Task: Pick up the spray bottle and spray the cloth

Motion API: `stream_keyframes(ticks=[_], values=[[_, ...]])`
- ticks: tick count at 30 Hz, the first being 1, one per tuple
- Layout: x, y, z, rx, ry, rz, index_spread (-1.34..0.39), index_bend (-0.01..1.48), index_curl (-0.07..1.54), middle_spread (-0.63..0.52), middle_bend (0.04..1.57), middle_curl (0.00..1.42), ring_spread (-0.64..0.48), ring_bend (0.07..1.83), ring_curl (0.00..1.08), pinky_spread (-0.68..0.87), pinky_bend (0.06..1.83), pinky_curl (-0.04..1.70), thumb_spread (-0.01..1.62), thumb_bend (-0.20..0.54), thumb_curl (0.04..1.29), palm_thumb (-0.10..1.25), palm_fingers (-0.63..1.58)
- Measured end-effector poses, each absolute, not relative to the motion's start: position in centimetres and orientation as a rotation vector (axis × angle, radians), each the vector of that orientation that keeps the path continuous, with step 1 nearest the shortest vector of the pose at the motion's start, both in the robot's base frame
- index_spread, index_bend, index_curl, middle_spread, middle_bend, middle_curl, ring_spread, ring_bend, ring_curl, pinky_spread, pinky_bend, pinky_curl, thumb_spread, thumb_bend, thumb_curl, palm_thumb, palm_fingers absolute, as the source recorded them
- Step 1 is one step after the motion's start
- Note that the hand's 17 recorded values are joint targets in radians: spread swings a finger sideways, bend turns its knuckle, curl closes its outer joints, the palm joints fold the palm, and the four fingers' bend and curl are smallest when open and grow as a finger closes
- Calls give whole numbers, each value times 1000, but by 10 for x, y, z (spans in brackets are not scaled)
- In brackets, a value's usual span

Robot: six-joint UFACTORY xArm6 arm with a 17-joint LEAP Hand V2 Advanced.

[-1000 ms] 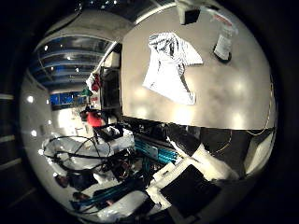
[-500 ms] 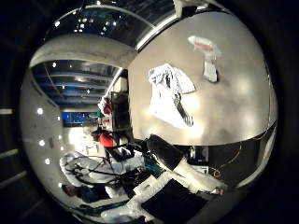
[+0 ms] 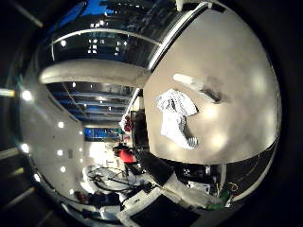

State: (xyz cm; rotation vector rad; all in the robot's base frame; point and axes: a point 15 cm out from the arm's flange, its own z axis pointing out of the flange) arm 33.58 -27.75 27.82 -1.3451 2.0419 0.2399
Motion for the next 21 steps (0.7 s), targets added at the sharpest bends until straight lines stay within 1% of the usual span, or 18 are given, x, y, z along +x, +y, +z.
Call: stream_keyframes(ticks=[9, 15, 21], values=[[337, -303, 241, -1175, 1904, 225, -284, 150, 258, 62, 203, 336, 145, 247, 254, 352, 339, 332, 1013, -23, 285, 432, 69], [330, -307, 210, -1113, 1855, 269, -282, 148, 256, 62, 202, 337, 136, 263, 262, 351, 342, 329, 1011, -26, 284, 441, 73], [324, -298, 163, -1076, 1805, 366, -281, 151, 256, 62, 202, 337, 131, 266, 265, 351, 344, 328, 1001, -32, 281, 425, 72]])
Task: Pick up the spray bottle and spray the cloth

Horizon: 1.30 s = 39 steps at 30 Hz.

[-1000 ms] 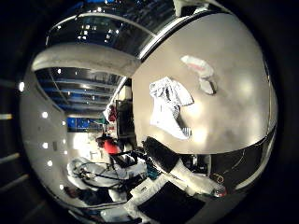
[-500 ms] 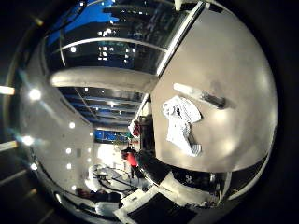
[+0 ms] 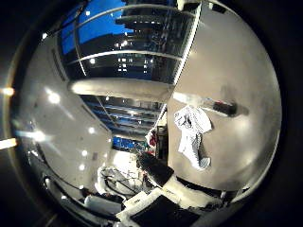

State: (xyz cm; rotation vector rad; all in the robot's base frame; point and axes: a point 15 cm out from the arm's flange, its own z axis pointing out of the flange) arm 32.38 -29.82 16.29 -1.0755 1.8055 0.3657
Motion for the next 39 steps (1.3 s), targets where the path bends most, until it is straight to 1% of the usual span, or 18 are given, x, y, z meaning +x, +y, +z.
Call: stream_keyframes(ticks=[4, 6, 11, 18, 23, 28, 33, 39], values=[[320, -296, 143, -1060, 1791, 395, -277, 150, 258, 62, 205, 339, 129, 265, 265, 351, 344, 326, 1000, -27, 282, 421, 73], [320, -293, 135, -1056, 1783, 411, -275, 150, 259, 62, 204, 340, 126, 271, 268, 351, 341, 324, 1011, -20, 286, 448, 73], [320, -285, 117, -1050, 1766, 449, -270, 150, 259, 62, 204, 341, 116, 273, 268, 351, 342, 321, 1017, -26, 286, 455, 73], [330, -266, 99, -1083, 1741, 496, -270, 148, 256, 62, 208, 343, 112, 278, 270, 351, 344, 320, 1019, -24, 285, 464, 72], [334, -260, 97, -1103, 1727, 505, -270, 150, 256, 62, 212, 345, 111, 276, 268, 351, 343, 319, 1025, -25, 284, 477, 71], [337, -258, 97, -1109, 1724, 505, -270, 150, 255, 62, 213, 344, 111, 276, 268, 352, 342, 320, 1005, -33, 275, 429, 71], [364, -238, 101, -1141, 1683, 524, -269, 151, 257, 62, 212, 343, 111, 275, 267, 352, 340, 320, 995, -29, 275, 414, 72], [376, -226, 100, -1156, 1672, 530, -269, 150, 259, 62, 212, 342, 108, 277, 268, 352, 339, 321, 983, -27, 278, 415, 73]])
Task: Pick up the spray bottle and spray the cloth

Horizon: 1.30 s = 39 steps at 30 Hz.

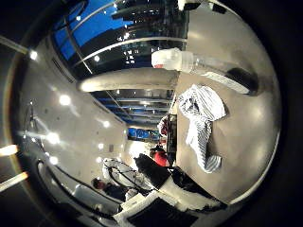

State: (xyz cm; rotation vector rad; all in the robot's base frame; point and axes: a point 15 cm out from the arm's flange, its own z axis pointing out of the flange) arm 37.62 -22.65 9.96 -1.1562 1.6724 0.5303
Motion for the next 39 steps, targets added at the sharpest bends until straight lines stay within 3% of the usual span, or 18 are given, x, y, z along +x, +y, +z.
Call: stream_keyframes(ticks=[39], values=[[432, -216, 62, -1116, 1635, 581, -256, 147, 255, 49, 229, 345, 67, 293, 272, 345, 341, 320, 981, -28, 283, 428, 99]])
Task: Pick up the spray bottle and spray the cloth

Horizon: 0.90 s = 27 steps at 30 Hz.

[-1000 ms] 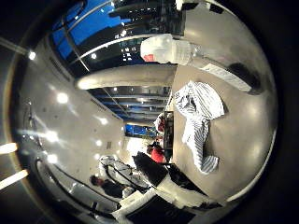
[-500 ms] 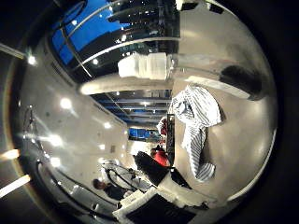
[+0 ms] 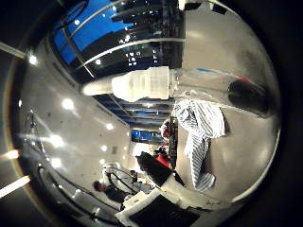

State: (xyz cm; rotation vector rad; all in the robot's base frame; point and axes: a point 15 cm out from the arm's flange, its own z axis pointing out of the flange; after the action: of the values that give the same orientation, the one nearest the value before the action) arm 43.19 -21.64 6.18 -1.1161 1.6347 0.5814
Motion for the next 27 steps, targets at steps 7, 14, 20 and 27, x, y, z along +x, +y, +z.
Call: stream_keyframes(ticks=[7, 14, 20, 27], values=[[445, -192, 55, -1159, 1611, 626, -251, 147, 255, 41, 237, 346, 67, 298, 271, 347, 344, 319, 975, -26, 284, 436, 104], [467, -164, 57, -1176, 1582, 656, -224, 139, 250, 34, 290, 359, 51, 346, 276, 333, 344, 313, 975, -24, 289, 458, 208], [497, -151, 70, -1192, 1562, 639, -258, 139, 221, -96, 544, 460, -107, 735, 375, -8, 504, 326, 961, -17, 303, 551, 739], [510, -134, 69, -1197, 1573, 650, -442, 421, 404, -252, 826, 691, -268, 1037, 565, -383, 894, 547, 928, -16, 325, 693, 1107]])
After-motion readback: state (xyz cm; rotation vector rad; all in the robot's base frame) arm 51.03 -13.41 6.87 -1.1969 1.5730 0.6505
